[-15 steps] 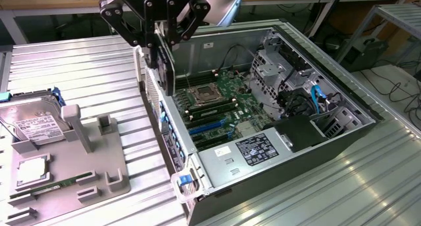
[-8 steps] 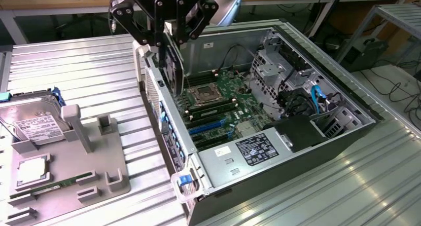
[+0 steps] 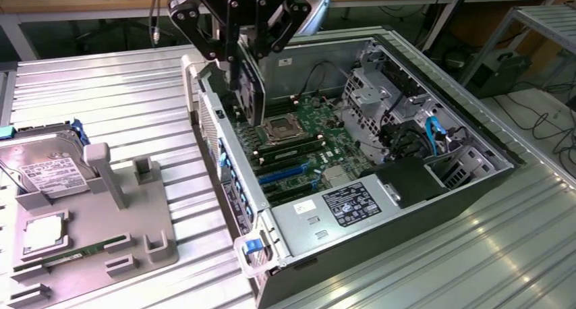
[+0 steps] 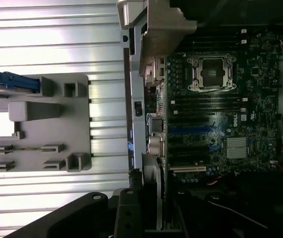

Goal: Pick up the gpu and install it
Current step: 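Pick up the gpu and move the gpu toward the slot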

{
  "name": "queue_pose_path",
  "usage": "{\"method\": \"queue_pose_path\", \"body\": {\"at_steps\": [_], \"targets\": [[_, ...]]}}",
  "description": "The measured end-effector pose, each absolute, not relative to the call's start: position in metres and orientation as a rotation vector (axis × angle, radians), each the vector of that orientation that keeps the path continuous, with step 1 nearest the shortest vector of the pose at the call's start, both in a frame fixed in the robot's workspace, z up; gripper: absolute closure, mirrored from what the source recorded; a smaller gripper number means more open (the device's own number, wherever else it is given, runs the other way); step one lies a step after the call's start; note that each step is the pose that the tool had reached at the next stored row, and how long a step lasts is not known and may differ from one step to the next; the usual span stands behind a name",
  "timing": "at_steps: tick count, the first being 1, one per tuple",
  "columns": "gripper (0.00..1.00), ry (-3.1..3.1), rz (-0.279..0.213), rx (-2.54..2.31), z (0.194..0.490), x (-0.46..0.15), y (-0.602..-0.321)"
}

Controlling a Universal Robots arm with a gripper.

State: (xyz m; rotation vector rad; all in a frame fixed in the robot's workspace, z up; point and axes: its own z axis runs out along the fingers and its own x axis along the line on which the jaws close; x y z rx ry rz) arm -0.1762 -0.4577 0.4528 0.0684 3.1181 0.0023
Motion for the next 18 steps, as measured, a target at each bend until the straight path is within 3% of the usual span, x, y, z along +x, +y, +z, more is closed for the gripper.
{"method": "queue_pose_path", "body": {"at_steps": [18], "targets": [[0.72, 3.118, 0.002, 0.069, 0.453, -0.132, -0.458]]}}
